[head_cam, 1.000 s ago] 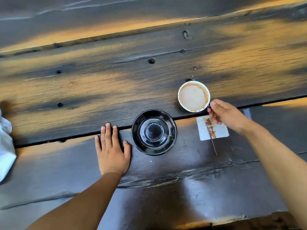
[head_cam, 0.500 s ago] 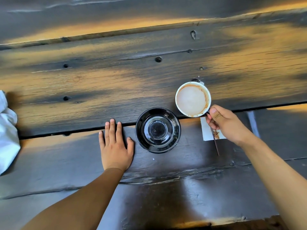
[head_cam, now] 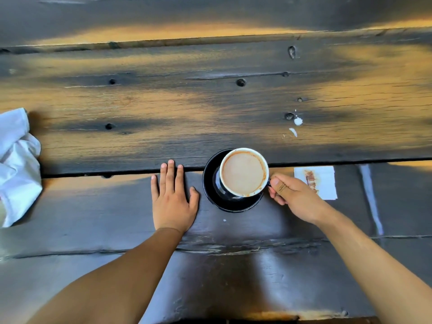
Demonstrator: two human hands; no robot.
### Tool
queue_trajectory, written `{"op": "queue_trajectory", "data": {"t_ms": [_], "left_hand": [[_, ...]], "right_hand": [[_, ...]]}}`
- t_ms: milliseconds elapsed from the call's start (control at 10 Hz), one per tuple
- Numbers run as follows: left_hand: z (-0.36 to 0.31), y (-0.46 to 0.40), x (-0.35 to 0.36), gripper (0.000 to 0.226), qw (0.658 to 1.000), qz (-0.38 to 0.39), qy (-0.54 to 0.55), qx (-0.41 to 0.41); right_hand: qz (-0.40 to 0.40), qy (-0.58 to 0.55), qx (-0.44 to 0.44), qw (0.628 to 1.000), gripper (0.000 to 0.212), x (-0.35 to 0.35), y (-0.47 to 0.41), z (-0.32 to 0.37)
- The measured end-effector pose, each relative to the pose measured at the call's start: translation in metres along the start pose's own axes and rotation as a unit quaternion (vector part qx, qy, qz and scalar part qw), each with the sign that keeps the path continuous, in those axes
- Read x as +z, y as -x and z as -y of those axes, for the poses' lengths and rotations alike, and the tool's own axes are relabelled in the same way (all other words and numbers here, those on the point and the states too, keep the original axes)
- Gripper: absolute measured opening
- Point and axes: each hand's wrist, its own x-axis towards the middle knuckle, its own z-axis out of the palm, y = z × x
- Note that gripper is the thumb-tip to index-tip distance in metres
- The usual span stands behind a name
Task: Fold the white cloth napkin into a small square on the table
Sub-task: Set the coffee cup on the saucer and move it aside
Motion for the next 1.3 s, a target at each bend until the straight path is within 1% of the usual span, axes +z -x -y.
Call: {"op": "queue_trajectory", "data": {"t_ms": [100,300,400,500,700,900,1200,1300], "left_hand": [[0.000,0.000,0.001,0.068,1.000,-0.006,0.000,0.002],[0.001,0.000,0.002,0.067,1.000,-0.013,0.001,0.005],[0.000,0.000,0.002,0.067,1.000,-0.014,0.001,0.006],[0.000,-0.001,0.001,0.067,1.000,-0.014,0.006,0.005],[-0.001,-0.001,0.001,0.068,1.000,-0.010,0.003,0.005],[0.000,-0.001,0.000,0.068,1.000,-0.002,0.001,0.003],[-0.001,-0.001,-0.002,0.068,1.000,0.003,0.002,0.000],[-0.001,-0.001,-0.003,0.068,1.000,0.005,0.001,-0.001]], "right_hand": [[0.023,0.012,-0.008,1.000,0.039,0.006,-0.001,0.002],[0.044,0.021,0.010,0.999,0.037,0.005,-0.005,0.006],[0.043,0.018,0.003,0.999,0.036,0.002,-0.007,0.010],[0.043,0.040,0.002,0.998,0.032,-0.003,-0.013,0.014],[0.038,0.110,-0.005,0.993,0.033,-0.011,-0.022,0.015],[0.028,0.107,-0.008,0.994,0.034,-0.009,-0.023,0.013],[0.022,0.114,-0.023,0.993,0.026,-0.008,-0.024,0.009],[0.039,0.114,-0.048,0.992,0.028,-0.010,-0.022,0.007]]}}
